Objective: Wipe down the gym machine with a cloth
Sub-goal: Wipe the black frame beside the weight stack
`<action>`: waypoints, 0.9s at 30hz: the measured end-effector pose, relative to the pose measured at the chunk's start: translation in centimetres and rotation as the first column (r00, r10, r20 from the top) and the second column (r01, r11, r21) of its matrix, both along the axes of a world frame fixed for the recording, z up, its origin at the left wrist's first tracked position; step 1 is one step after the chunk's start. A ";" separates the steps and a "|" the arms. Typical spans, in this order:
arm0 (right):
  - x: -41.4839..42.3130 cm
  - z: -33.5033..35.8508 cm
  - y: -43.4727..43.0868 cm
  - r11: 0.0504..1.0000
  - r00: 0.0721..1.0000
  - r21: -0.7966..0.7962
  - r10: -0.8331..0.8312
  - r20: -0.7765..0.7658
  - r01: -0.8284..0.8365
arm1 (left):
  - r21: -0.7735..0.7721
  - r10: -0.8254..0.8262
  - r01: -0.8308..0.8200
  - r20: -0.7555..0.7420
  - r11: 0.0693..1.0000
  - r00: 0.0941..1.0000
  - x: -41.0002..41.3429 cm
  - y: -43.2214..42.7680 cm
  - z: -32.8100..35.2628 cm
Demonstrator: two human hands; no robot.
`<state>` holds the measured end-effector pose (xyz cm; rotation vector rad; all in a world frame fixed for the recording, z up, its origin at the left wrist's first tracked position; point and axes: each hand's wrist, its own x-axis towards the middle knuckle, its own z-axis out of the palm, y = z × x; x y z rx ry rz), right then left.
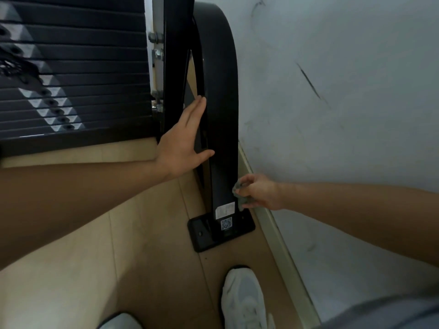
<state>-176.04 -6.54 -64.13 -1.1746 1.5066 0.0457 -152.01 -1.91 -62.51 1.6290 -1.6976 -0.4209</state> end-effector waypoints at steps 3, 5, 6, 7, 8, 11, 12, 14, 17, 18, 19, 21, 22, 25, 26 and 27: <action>0.1 -0.7 0.6 0.999 0.998 -0.022 0.035 -0.052 -0.036 | -0.015 -0.008 0.008 -0.003 1.000 1.000 0.1 -0.1 -0.1; 0.5 0.0 0.0 0.999 1.000 -0.034 0.017 -0.021 -0.017 | -0.012 -0.009 0.009 -0.011 1.000 1.000 0.1 -0.1 -0.2; 0.7 0.5 -0.6 0.999 1.000 -0.047 -0.001 0.008 0.001 | -0.008 -0.007 0.006 -0.012 1.000 1.000 0.1 -0.1 -0.2; 1.1 1.1 -1.3 0.998 0.999 -0.063 -0.022 0.045 0.025 | -0.005 -0.004 0.004 -0.014 1.000 1.000 0.2 -0.1 -0.2; 1.4 1.9 -2.0 0.995 0.995 -0.080 -0.045 0.095 0.052 | -0.004 -0.002 0.002 -0.016 1.000 1.000 0.2 -0.1 -0.2; 3.1 4.7 -4.2 0.977 0.963 -0.173 -0.074 0.258 0.121 | -0.002 0.001 -0.002 -0.020 1.000 1.000 0.3 0.0 -0.1; 3.8 5.8 -4.8 0.966 0.954 -0.224 -0.062 0.294 0.132 | 0.000 0.005 -0.005 -0.020 1.000 1.000 0.3 -0.1 -0.1; 5.4 7.5 -6.0 0.917 0.941 -0.364 -0.030 0.338 0.160 | 0.007 0.011 -0.011 -0.018 1.000 1.000 0.4 -0.1 -0.2; 7.8 9.8 -7.9 0.724 0.964 -0.676 0.063 0.258 0.133 | -0.005 0.021 -0.021 0.018 1.000 1.000 0.9 -0.3 -0.1; 8.6 10.6 -8.5 0.655 0.967 -0.746 0.093 0.235 0.119 | -0.017 0.024 -0.023 0.041 1.000 0.999 1.1 -0.3 0.1; 9.3 11.4 -9.1 0.586 0.970 -0.804 0.121 0.212 0.103 | -0.030 0.027 -0.025 0.068 0.999 0.997 1.5 -0.3 0.3; 10.6 13.0 -9.8 0.437 0.967 -0.897 0.187 0.172 0.075 | -0.049 0.037 -0.032 0.103 0.998 0.994 2.2 -0.3 1.0; 11.2 13.7 -10.1 0.374 0.961 -0.925 0.226 0.159 0.065 | -0.053 0.040 -0.035 0.099 0.998 0.994 2.6 -0.4 1.3; 12.5 15.0 -10.9 0.271 0.930 -0.962 0.357 0.081 -0.020 | -0.090 0.076 -0.068 0.086 0.994 0.993 3.7 -0.7 2.6; 12.9 15.2 -11.0 0.245 0.912 -0.967 0.407 0.042 -0.065 | -0.103 0.120 -0.110 0.089 0.989 0.989 4.0 -0.8 3.1; 13.2 15.2 -11.0 0.218 0.893 -0.970 0.450 0.001 -0.109 | -0.109 0.169 -0.160 0.077 0.981 0.983 4.4 -1.0 3.4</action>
